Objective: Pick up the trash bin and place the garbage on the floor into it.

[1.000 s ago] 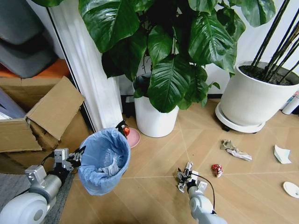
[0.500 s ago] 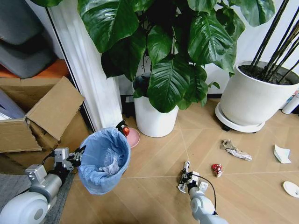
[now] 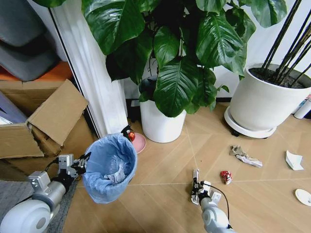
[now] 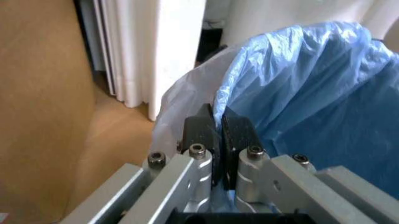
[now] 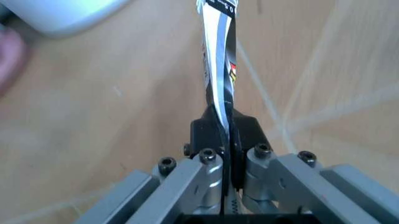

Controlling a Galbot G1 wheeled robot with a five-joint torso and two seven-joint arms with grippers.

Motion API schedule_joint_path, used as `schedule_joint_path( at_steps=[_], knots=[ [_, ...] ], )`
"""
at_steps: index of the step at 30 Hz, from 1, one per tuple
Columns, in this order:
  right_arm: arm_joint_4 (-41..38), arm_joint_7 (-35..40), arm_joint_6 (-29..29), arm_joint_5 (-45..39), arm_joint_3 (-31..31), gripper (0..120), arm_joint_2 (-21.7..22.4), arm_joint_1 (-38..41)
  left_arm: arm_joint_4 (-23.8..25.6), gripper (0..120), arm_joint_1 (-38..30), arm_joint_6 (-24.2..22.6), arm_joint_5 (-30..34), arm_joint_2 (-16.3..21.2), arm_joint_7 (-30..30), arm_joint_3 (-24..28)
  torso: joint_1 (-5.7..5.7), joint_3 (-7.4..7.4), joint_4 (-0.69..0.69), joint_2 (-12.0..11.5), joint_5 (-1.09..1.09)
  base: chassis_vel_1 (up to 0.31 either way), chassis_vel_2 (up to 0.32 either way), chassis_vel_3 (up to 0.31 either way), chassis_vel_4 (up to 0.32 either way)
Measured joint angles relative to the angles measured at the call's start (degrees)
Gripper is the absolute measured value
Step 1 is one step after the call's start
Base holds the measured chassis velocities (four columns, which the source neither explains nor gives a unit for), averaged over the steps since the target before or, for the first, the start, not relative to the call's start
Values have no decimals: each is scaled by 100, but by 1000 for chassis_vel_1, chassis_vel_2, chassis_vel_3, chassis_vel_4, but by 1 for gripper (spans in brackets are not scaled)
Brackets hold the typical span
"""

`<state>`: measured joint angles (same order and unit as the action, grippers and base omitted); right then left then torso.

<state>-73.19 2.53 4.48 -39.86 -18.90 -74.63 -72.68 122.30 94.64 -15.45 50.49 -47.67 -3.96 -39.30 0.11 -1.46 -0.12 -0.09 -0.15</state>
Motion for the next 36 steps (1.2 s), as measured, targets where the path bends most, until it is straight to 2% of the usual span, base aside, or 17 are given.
schedule_joint_path(
  at_steps=[2,3,8,9,13,14,17,18,21,22,27,36],
  knots=[
    [-397,-534,340,28,-56,0,276,-175,12,0,-55,-8,75,90,-13,117,0,0,-3,0,0,0,0,0,0],
    [-397,-534,340,28,-56,0,276,-175,12,0,-55,-8,75,90,-13,117,0,0,-3,0,0,0,0,0,0],
    [-1500,-2050,1031,-234,62,0,1436,-363,9,0,-71,-13,151,240,-12,324,0,0,-2,0,-4,0,0,0,0],
    [-1500,-2050,1031,-234,62,0,1436,-363,9,0,-71,-13,151,240,-12,324,0,0,-2,0,-4,0,0,0,0],
    [-2483,-2932,1220,-1123,599,0,2081,62,-7,0,-161,0,242,379,-9,639,0,0,-1,0,-4,0,0,0,0],
    [-2483,-2932,1220,-1123,599,0,2081,62,-7,0,-161,0,242,379,-9,639,0,0,-1,0,-4,0,0,0,0],
    [-2805,-3499,1284,-1598,1236,0,2299,818,-37,0,-259,20,243,474,3,907,0,0,0,0,-3,0,0,0,0],
    [-2805,-3499,1284,-1598,1236,0,2299,818,-37,0,-259,20,243,474,3,907,0,0,0,0,-3,0,0,0,0],
    [-2776,-4013,1293,-1925,1924,0,2311,1675,-69,0,-286,45,228,490,52,1058,0,0,1,0,-3,0,0,0,0],
    [-2776,-4013,1293,-1925,1924,0,2311,1675,-69,0,-286,45,228,490,52,1058,0,0,1,0,-3,0,0,0,0],
    [-2126,-4504,1228,-2320,3169,0,1997,3016,-105,0,-311,63,256,521,88,1037,0,0,1,0,-5,0,0,0,0],
    [-1665,-4561,1172,-2505,4122,0,1460,3588,-109,0,-305,65,327,553,88,911,0,0,0,0,-3,0,0,0,0]
  ],
)
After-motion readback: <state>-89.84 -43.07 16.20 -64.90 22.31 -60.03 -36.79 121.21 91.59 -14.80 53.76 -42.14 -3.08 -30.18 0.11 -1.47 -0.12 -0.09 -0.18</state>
